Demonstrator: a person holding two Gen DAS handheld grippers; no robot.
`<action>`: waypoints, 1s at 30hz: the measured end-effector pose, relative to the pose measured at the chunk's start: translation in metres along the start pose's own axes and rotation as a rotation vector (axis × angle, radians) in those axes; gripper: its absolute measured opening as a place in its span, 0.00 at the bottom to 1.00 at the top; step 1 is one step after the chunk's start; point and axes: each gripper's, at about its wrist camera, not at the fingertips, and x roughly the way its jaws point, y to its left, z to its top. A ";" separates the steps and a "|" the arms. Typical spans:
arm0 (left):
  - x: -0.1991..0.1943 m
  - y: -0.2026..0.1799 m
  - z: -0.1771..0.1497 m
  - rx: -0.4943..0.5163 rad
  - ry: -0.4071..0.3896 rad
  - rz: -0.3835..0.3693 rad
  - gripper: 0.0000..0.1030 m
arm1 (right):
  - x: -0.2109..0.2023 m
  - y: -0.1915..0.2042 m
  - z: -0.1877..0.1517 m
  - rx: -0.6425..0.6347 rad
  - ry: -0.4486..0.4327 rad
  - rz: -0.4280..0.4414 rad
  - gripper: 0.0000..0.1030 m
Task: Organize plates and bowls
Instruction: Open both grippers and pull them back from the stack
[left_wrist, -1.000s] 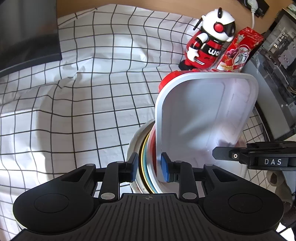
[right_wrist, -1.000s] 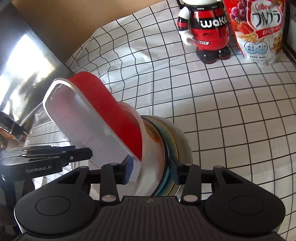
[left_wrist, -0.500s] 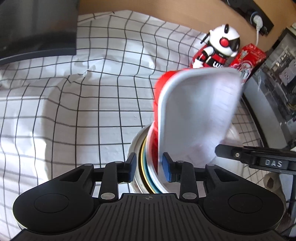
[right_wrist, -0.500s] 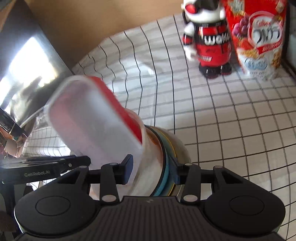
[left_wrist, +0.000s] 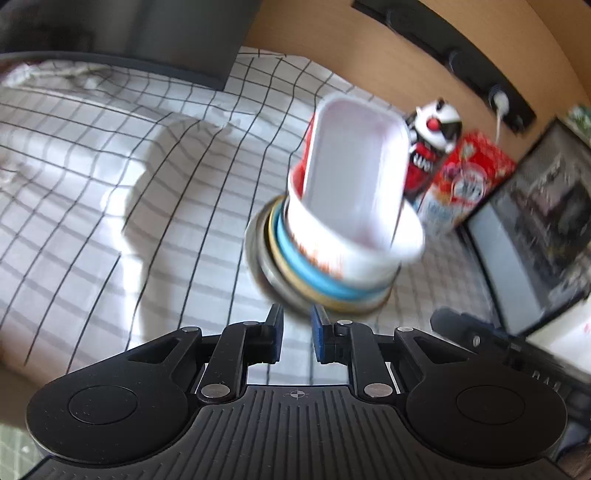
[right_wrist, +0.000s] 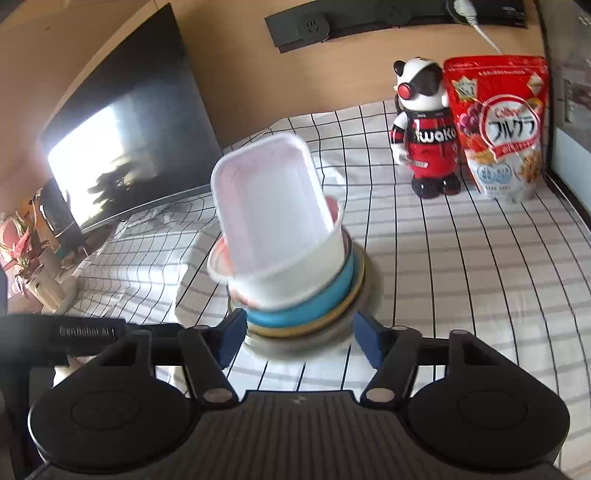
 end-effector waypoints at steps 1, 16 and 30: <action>-0.005 -0.006 -0.012 0.039 -0.022 0.017 0.18 | -0.003 0.002 -0.008 -0.013 0.000 -0.013 0.65; -0.061 -0.068 -0.092 0.254 -0.251 0.196 0.16 | -0.059 0.010 -0.069 -0.093 -0.134 -0.108 0.71; -0.063 -0.076 -0.118 0.301 -0.242 0.176 0.12 | -0.068 0.022 -0.082 -0.151 -0.116 -0.121 0.72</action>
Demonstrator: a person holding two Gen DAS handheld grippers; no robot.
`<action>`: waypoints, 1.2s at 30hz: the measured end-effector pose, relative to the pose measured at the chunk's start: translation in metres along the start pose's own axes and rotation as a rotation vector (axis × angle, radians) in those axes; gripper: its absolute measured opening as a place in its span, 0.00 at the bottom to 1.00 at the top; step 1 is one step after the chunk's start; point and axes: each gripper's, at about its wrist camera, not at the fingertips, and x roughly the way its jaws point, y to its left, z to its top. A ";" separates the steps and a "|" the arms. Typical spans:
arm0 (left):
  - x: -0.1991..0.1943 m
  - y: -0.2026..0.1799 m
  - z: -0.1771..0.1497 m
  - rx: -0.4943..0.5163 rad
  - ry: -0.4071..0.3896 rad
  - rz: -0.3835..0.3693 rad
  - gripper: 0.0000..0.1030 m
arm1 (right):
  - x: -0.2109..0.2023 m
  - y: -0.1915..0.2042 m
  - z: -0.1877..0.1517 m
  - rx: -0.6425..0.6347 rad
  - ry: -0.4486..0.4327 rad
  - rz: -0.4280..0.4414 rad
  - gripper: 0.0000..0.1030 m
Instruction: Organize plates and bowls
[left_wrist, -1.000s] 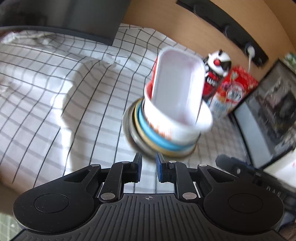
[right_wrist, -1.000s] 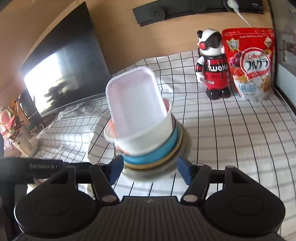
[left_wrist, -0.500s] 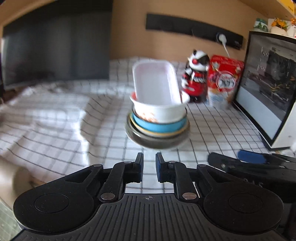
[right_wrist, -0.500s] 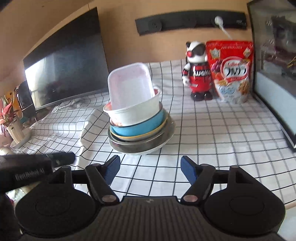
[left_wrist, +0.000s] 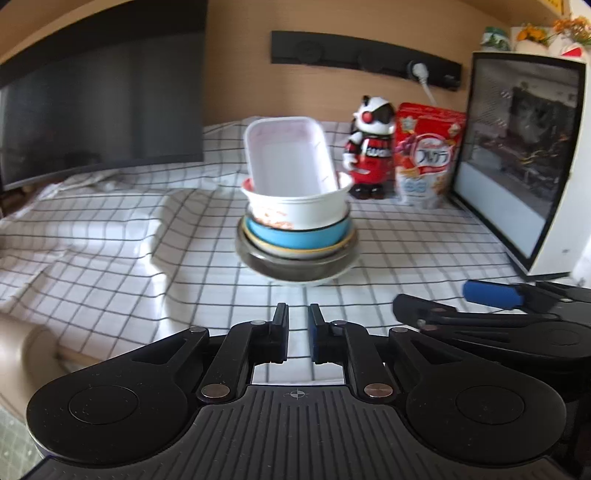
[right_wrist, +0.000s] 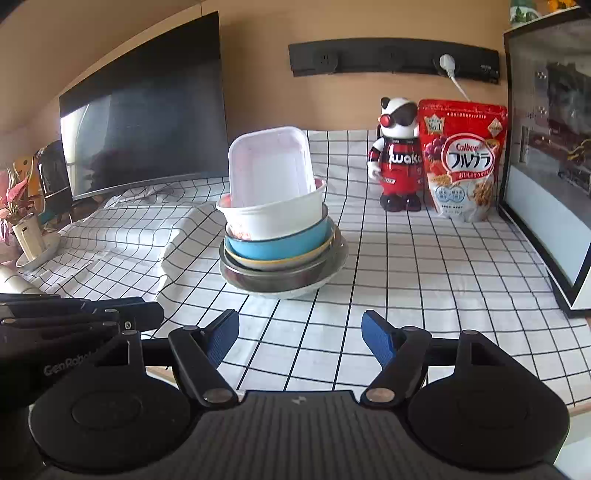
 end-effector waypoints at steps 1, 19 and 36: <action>0.001 0.001 0.000 -0.003 0.006 -0.003 0.12 | 0.000 0.000 -0.001 0.000 -0.001 -0.001 0.72; 0.007 0.003 -0.002 -0.019 0.046 -0.009 0.12 | 0.006 0.000 -0.003 0.011 0.012 -0.004 0.72; 0.014 0.004 0.000 -0.023 0.053 -0.009 0.12 | 0.011 -0.002 -0.001 0.011 0.018 -0.004 0.72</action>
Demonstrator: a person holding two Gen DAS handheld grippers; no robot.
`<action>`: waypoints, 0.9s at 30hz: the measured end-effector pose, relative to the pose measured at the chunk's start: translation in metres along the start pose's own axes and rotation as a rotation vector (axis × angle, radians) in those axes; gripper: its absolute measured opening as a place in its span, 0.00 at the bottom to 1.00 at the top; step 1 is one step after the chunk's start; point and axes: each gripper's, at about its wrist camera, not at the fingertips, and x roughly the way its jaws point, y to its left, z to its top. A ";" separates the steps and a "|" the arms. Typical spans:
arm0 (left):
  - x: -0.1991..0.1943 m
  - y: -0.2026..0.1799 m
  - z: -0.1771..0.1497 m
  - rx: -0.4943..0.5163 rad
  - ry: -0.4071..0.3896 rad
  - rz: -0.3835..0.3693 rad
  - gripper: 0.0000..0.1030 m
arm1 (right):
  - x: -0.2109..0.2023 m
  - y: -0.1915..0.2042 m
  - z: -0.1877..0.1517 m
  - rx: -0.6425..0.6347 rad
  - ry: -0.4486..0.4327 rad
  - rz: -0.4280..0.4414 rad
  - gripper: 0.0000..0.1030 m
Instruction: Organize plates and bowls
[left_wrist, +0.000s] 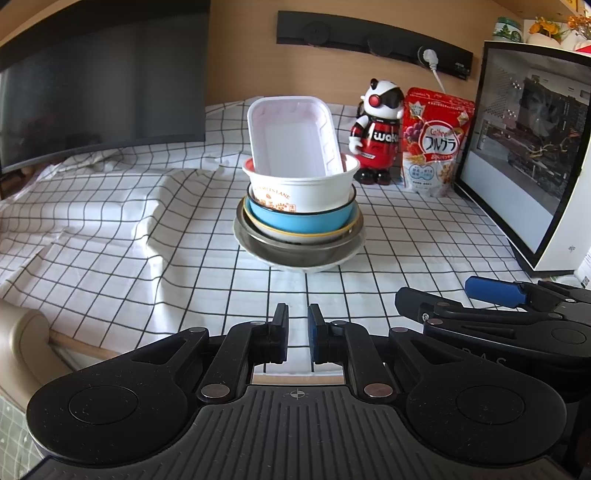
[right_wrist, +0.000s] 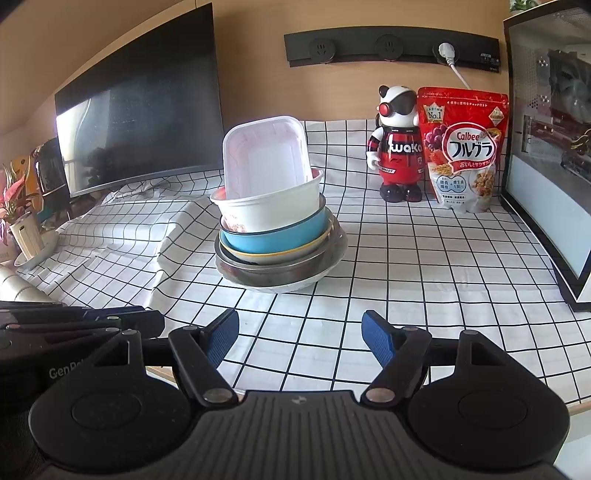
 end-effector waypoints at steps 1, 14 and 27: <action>0.001 0.000 0.000 0.000 0.001 0.000 0.12 | 0.000 0.000 0.000 0.000 0.000 0.000 0.72; 0.003 -0.001 0.000 -0.002 0.005 -0.002 0.12 | 0.001 -0.001 -0.001 0.005 0.003 -0.001 0.72; 0.006 -0.003 0.000 -0.006 0.010 0.000 0.12 | 0.004 -0.003 -0.001 0.011 0.009 0.002 0.72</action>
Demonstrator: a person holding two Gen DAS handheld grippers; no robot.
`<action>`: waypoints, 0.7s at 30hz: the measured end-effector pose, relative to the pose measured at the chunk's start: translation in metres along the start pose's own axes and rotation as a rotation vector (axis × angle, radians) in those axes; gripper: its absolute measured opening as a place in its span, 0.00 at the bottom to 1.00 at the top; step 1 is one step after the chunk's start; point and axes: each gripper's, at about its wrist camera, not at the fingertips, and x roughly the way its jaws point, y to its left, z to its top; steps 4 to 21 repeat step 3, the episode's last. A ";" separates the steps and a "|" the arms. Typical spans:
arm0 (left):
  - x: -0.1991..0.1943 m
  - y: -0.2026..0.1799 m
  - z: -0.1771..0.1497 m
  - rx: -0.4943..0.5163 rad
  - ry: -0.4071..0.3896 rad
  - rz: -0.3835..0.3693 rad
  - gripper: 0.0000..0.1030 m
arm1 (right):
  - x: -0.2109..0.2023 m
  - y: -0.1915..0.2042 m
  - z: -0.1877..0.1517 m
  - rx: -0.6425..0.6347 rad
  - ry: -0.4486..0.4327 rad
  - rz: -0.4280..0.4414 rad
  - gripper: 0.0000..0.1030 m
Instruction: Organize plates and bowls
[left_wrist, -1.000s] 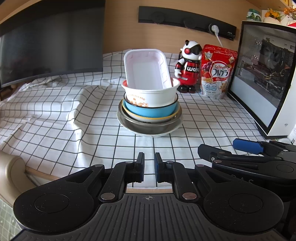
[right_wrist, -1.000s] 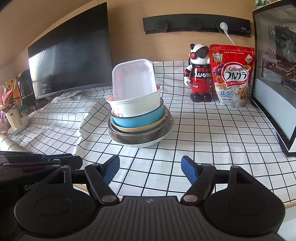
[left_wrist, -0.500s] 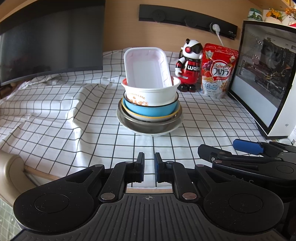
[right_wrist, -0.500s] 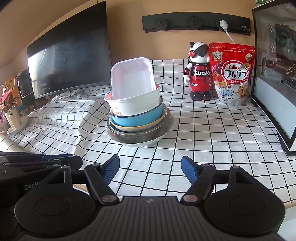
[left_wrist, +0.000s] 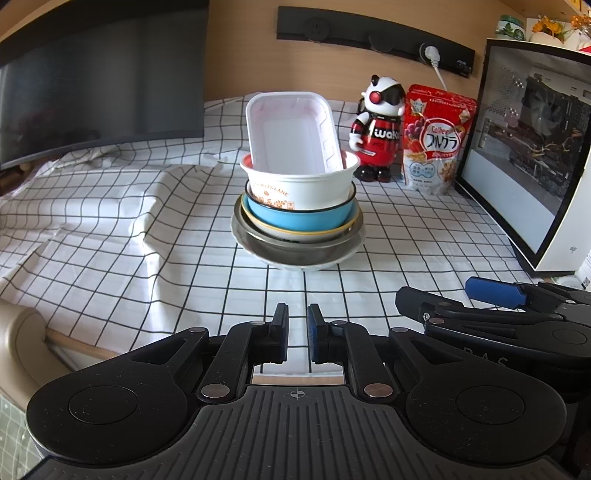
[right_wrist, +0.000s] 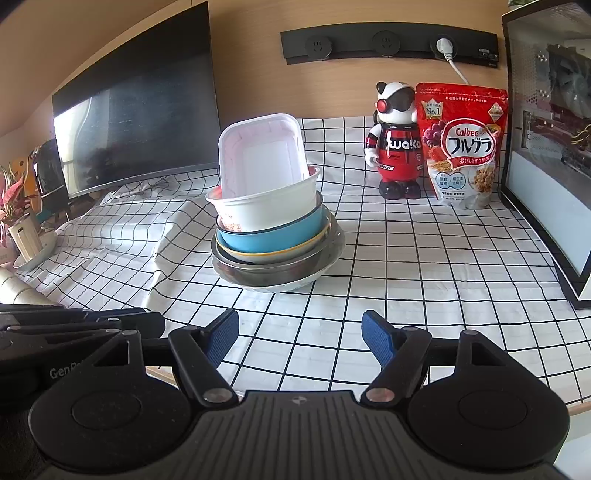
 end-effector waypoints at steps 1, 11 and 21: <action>0.001 0.000 0.000 -0.001 0.001 -0.002 0.12 | 0.001 0.000 0.000 0.001 0.002 0.001 0.72; 0.001 0.000 -0.001 -0.004 0.001 -0.012 0.12 | 0.002 -0.001 0.000 0.005 0.009 0.002 0.72; 0.001 0.000 -0.001 -0.004 0.001 -0.012 0.12 | 0.002 -0.001 0.000 0.005 0.009 0.002 0.72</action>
